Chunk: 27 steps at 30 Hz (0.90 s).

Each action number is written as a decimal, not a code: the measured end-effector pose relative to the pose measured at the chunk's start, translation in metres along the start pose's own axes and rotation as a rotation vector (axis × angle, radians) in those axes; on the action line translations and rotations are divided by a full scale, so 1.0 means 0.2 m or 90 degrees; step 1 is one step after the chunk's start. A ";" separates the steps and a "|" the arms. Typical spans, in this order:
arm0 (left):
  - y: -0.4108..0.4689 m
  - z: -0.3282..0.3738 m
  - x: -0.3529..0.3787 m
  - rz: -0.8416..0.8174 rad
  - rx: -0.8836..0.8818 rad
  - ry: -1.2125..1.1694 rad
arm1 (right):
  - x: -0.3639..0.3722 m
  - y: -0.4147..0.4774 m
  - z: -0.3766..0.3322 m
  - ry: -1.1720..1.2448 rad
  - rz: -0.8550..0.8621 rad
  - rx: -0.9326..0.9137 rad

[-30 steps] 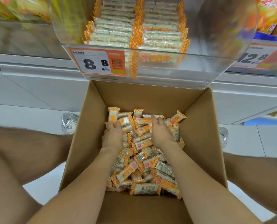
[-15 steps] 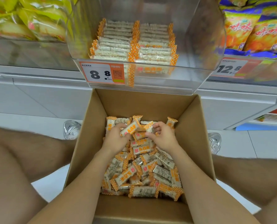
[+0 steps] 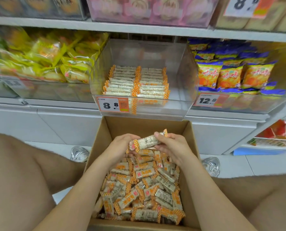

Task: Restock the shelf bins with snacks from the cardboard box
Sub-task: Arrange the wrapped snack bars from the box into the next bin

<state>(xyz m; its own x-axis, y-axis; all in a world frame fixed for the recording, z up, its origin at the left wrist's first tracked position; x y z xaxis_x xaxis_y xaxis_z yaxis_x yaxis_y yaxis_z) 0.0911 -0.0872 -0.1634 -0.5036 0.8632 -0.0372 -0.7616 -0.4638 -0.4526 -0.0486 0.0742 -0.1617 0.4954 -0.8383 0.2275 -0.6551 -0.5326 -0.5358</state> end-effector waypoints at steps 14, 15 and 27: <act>-0.14 0.33 -0.12 0.003 0.031 0.028 | 0.10 -0.34 -0.33 -0.253 -0.081 -0.317; -0.16 0.36 -0.13 0.005 0.036 0.017 | 0.11 -0.35 -0.34 -0.252 -0.089 -0.331; -0.33 0.51 -0.11 -0.033 0.121 0.055 | 0.21 -0.45 -0.47 -0.270 -0.098 -0.434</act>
<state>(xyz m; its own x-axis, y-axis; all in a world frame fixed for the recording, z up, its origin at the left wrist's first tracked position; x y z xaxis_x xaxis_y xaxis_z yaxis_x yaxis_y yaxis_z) 0.1107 -0.0951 -0.0410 -0.4314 0.8968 -0.0978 -0.8530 -0.4408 -0.2792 -0.0227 0.0762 -0.0284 0.6925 -0.7073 -0.1420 -0.6972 -0.7068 0.1199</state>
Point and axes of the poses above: each hand's wrist, its own y-axis towards the middle knuckle, its own x-axis out of the palm, z = x × y, the point moved 6 cm from there along y, towards the middle knuckle, and after that the axes turned 2 degrees about x, right-handed, at the moved point
